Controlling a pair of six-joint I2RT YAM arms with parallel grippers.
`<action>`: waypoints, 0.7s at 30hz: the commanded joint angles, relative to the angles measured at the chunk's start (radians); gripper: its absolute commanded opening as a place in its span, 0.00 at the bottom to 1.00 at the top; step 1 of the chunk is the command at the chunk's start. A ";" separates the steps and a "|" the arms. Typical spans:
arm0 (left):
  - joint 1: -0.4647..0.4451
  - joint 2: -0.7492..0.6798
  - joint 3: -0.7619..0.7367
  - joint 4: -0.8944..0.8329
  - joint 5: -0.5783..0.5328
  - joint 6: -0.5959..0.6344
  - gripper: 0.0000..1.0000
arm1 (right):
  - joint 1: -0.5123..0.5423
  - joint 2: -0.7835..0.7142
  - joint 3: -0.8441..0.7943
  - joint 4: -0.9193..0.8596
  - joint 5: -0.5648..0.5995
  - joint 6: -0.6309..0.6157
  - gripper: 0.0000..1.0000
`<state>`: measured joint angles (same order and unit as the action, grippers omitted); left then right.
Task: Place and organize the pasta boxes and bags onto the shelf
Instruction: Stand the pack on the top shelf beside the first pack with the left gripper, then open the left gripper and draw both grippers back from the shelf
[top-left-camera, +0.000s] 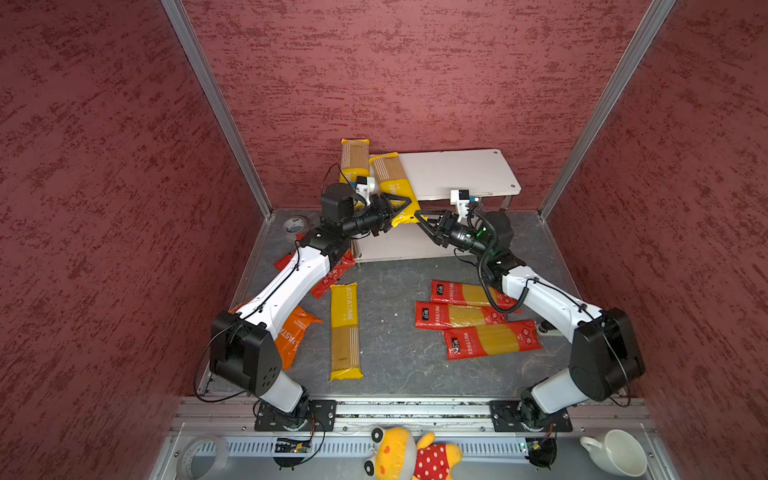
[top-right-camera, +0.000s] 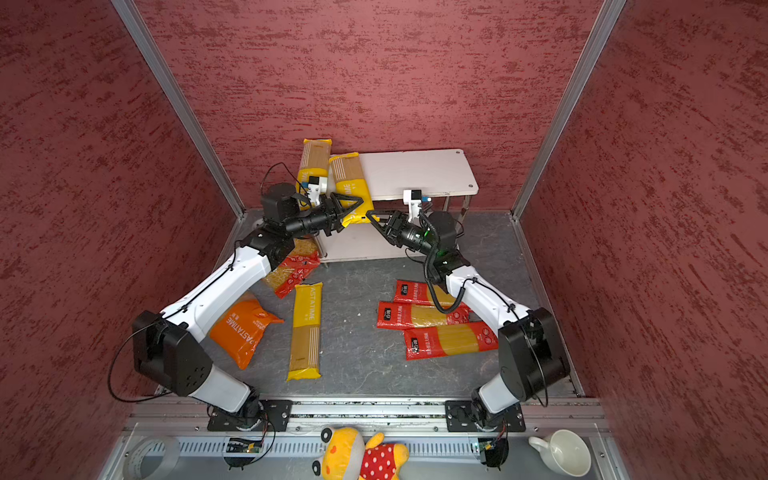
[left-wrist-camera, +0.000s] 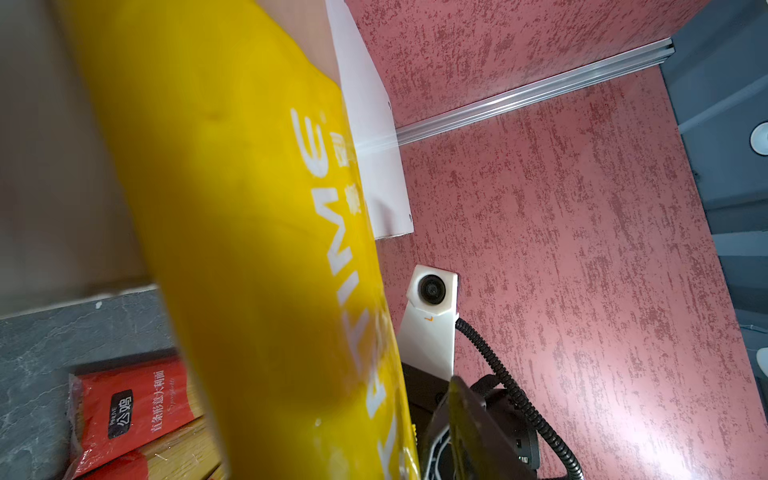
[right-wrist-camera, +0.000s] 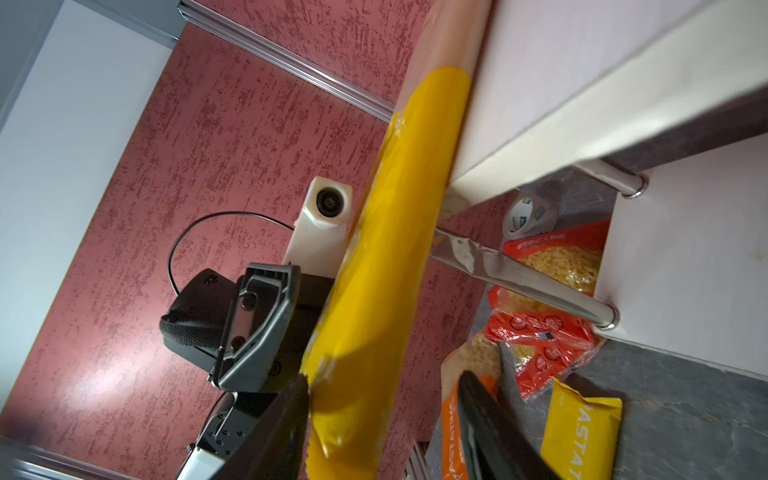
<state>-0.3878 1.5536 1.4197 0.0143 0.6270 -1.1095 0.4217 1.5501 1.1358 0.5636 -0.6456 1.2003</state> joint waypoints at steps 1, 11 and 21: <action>0.006 -0.040 -0.014 0.044 0.004 0.023 0.53 | 0.007 0.015 0.038 0.088 -0.002 0.075 0.49; 0.004 -0.175 -0.164 0.033 0.011 0.062 0.61 | 0.011 0.032 0.031 0.212 0.066 0.170 0.14; 0.083 -0.495 -0.412 -0.156 -0.063 0.108 0.64 | 0.055 0.051 0.117 0.153 0.246 0.152 0.07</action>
<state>-0.3359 1.1194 1.0397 -0.0555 0.5983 -1.0504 0.4583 1.6081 1.1858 0.6586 -0.5217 1.3575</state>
